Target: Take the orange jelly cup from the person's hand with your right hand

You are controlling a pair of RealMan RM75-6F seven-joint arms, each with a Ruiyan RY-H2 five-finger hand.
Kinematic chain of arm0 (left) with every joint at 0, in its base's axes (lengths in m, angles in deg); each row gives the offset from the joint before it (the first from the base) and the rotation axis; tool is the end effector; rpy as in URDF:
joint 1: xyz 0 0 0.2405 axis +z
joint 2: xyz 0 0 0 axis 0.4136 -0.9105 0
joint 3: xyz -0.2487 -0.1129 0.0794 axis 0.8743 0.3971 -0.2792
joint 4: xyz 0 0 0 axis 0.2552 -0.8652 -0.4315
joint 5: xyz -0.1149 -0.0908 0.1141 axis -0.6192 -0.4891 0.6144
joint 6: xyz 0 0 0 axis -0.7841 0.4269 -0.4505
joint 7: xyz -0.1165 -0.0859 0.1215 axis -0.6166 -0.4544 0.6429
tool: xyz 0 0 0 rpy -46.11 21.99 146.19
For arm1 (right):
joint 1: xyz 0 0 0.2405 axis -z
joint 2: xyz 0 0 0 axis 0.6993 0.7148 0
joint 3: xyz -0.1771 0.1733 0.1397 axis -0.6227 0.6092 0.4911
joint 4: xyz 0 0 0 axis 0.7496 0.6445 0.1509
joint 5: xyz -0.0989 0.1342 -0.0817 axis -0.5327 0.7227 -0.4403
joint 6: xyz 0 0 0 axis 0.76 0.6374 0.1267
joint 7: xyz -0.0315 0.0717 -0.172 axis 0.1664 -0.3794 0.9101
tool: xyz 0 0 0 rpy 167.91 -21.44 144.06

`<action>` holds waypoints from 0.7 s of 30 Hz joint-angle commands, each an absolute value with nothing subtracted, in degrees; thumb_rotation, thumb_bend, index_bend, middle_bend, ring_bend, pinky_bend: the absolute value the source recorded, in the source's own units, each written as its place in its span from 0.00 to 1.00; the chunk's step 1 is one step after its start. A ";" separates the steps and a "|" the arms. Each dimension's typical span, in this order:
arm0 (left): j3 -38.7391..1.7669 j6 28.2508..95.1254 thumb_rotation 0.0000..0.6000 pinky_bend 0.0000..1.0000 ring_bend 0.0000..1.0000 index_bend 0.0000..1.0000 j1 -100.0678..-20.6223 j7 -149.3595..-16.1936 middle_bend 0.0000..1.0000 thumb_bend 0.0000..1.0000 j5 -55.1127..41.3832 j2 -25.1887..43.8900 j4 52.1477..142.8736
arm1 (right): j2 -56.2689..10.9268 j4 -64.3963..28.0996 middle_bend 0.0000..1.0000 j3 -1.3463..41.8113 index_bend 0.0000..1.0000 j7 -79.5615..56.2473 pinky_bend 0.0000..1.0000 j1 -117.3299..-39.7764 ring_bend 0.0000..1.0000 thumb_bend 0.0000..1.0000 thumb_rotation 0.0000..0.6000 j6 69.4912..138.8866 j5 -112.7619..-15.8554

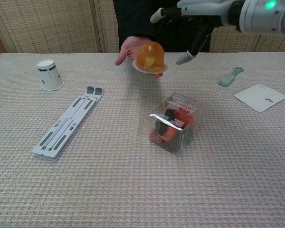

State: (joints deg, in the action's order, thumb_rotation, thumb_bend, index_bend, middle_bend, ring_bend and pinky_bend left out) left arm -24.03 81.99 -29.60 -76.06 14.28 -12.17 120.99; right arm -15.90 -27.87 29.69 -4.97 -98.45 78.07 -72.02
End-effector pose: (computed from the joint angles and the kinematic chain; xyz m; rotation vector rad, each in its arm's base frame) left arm -0.3277 0.2263 0.2049 -1.3778 -0.8586 -0.7941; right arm -0.0681 -0.4586 0.0586 2.0467 -0.8347 1.0479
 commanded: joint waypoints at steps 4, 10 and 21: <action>-24.35 81.51 1.00 0.24 0.20 0.18 -29.39 -76.60 0.23 0.22 14.07 -12.40 120.76 | -21.49 -21.85 0.15 30.62 0.06 -2.81 0.16 -104.43 0.07 0.17 1.00 75.23 -67.74; -24.46 81.38 1.00 0.24 0.20 0.19 -28.96 -77.67 0.23 0.22 13.56 -12.64 120.18 | -25.05 -17.57 0.15 29.27 0.06 -0.43 0.16 -107.28 0.07 0.17 1.00 74.98 -65.10; -24.80 80.76 1.00 0.24 0.20 0.22 -28.49 -79.02 0.23 0.22 13.13 -13.03 119.63 | -30.22 -12.20 0.26 28.14 0.28 -0.81 0.41 -108.39 0.16 0.34 1.00 78.25 -63.78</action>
State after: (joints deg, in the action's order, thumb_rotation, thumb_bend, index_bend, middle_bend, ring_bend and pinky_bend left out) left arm -24.80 80.78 -28.50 -79.01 13.16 -13.03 119.65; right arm -29.91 -12.50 28.26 -0.59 -108.29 77.99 -63.65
